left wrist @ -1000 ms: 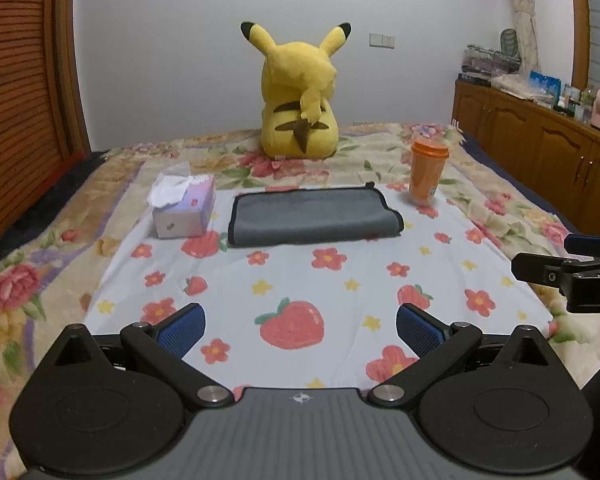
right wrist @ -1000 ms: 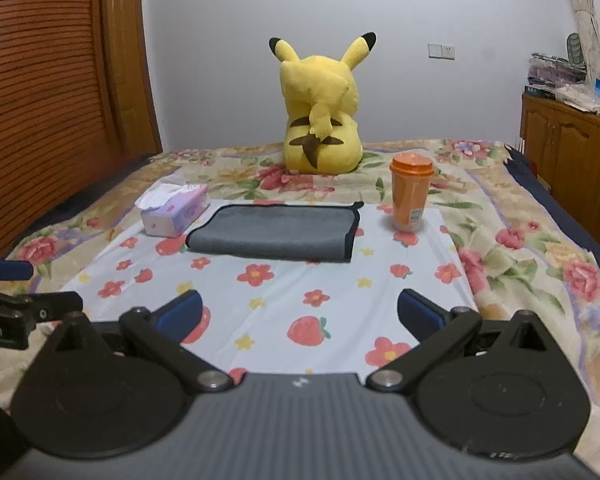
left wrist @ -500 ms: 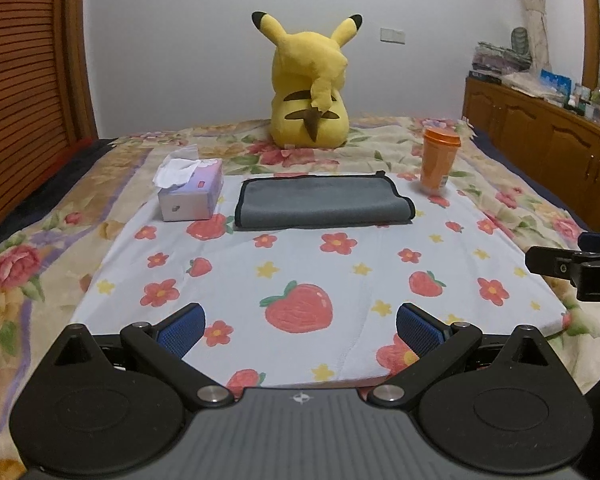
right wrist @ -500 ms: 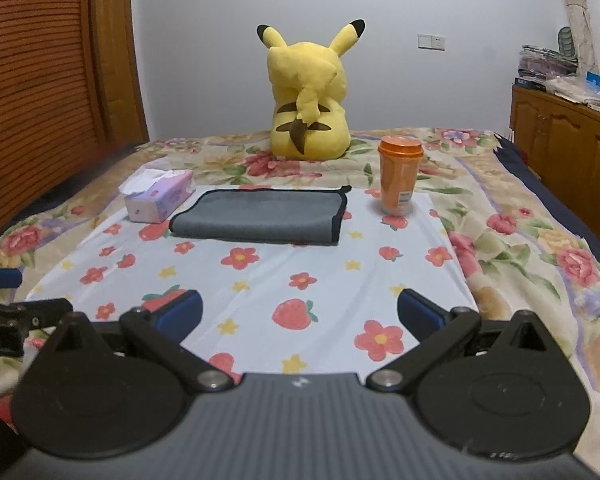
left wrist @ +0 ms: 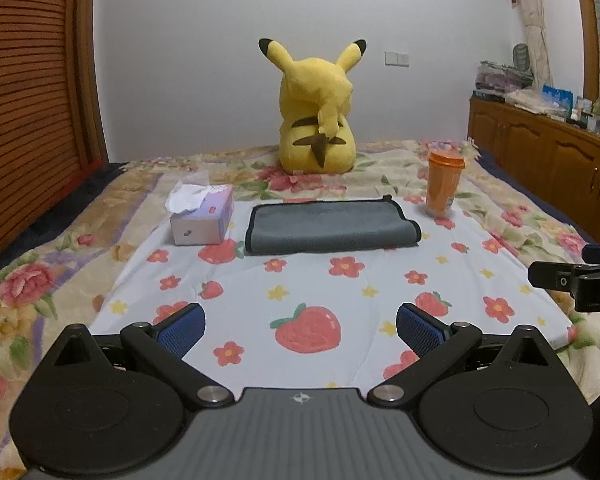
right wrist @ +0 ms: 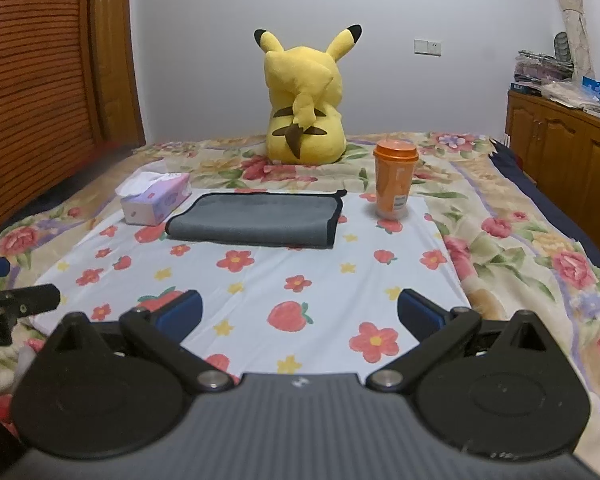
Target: Fold towel
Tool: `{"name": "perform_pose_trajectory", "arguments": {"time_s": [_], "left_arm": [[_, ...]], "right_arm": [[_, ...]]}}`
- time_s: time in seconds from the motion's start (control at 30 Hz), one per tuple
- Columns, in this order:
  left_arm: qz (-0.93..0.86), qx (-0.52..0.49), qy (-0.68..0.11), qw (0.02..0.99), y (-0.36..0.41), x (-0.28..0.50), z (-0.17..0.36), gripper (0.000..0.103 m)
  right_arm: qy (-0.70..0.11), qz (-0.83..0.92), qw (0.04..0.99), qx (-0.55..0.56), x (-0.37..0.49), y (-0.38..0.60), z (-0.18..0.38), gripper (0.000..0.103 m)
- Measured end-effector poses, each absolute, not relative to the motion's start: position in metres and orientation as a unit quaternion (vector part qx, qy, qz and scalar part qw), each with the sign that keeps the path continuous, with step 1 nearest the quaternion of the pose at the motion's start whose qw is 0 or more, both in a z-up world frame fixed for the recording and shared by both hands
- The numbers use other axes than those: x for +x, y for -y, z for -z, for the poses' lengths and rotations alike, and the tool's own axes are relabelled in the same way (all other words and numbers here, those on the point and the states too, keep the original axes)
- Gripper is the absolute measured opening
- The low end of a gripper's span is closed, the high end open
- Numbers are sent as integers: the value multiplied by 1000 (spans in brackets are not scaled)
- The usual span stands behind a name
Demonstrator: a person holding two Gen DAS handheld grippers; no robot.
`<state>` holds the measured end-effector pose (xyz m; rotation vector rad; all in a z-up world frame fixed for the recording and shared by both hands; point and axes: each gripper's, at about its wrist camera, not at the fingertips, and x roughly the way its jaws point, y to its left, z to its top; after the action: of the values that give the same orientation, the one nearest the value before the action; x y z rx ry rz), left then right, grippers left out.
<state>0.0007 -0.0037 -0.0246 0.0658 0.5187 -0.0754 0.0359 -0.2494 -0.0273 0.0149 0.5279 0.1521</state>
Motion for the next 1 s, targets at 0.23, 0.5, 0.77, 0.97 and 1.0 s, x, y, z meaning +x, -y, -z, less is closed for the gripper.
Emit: {"name": "perform_pose_trajectory", "arguments": {"time_s": [0.23,0.5,0.77,0.97,1.0], "left_arm": [[37,33,-243,969,4,-3,21,103],[41,36,-219,974,5,-8,17,103],[41,37,-200,978,5,-13,13,103],[41,38,-194,979,5,-13,12,103],[41,39,-194,979,5,-13,12,103]], "right_arm": [[-250,-74,965,13,32,253,26,103],[-234,-72,969,20,29,255,24,103],[-216,-69,974,21,25,257,21,103],[-204,-66,976,26,23,260,20,103],[-202,-66,977,25,22,260,20,103]]}}
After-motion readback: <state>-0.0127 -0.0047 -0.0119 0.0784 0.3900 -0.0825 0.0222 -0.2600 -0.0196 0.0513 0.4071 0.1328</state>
